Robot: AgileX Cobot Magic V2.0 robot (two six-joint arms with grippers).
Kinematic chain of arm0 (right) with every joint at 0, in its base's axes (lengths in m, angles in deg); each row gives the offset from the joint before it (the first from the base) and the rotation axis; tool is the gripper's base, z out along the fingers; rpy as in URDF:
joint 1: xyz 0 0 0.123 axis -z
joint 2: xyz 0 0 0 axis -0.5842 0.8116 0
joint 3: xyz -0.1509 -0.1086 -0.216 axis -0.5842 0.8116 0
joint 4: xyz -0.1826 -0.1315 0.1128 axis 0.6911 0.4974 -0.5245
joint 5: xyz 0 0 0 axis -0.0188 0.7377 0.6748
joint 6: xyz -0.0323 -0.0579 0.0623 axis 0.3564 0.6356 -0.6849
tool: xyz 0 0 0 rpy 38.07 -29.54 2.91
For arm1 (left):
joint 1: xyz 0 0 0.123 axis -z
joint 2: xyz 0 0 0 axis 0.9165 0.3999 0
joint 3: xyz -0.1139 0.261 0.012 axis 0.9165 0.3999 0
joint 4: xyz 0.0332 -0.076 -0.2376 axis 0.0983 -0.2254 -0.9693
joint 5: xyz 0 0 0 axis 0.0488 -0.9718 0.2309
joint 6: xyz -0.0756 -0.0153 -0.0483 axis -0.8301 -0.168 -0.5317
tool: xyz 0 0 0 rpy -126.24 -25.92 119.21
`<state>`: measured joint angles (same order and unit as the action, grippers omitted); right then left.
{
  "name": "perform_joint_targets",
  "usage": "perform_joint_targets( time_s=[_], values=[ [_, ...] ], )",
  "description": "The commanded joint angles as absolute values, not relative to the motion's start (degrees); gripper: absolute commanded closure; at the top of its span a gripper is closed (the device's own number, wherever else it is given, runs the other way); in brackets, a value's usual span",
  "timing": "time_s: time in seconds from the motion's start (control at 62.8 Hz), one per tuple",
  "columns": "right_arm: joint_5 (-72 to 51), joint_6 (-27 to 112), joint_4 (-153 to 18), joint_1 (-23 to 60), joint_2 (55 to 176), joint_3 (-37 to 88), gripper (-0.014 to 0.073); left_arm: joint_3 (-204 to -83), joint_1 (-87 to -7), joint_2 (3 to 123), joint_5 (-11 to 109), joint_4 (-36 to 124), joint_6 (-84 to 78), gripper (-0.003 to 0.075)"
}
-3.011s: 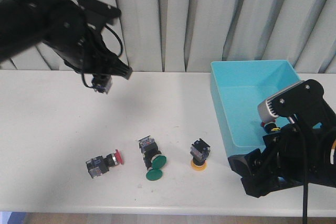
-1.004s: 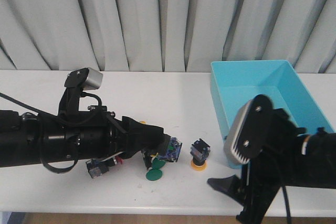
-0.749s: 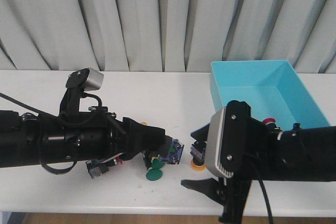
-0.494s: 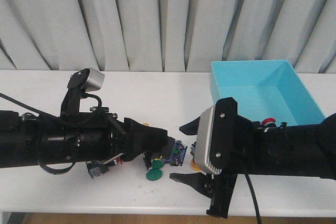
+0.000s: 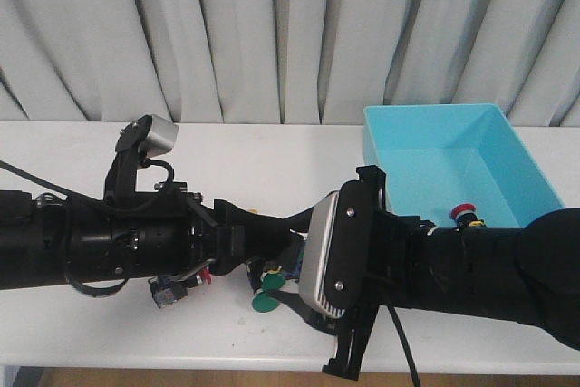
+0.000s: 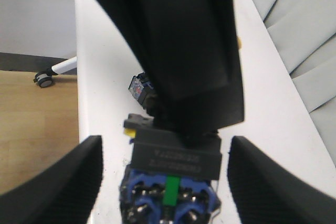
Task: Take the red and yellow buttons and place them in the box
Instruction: 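Grasp the yellow button from the left gripper with the right gripper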
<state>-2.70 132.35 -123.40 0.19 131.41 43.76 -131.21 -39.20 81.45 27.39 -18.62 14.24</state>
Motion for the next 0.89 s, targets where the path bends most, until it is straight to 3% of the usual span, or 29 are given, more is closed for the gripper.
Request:
perform_joint_targets(
  time_s=[0.0, 0.207, 0.351, 0.653, 0.876],
  values=[
    [-3.32, 132.84, -126.04, 0.12, 130.16, 42.27, 0.0205, -133.09, -39.04, 80.11, 25.74, -21.86, 14.42, 0.0514],
    [-3.32, 132.84, -126.48, 0.12, 130.16, 42.26, 0.0343, -133.09, -39.04, 80.11, 25.73, -21.86, 14.42, 0.0514],
    [-3.32, 132.84, -126.48, 0.12, 130.16, 42.26, 0.0361, -133.09, -39.04, 80.11, 25.73, -21.86, 14.42, 0.0491],
    [-3.32, 132.80, -126.48, 0.12, 130.16, 42.26, 0.0356, -133.09, -39.04, 80.11, 25.09, -21.79, 15.58, 0.0219],
    [-8.13, 128.92, -126.29, 0.19, 130.16, 42.26, 0.0352, -133.09, -39.04, 80.11, 26.49, -19.47, 15.58, 0.0182]
  ],
)
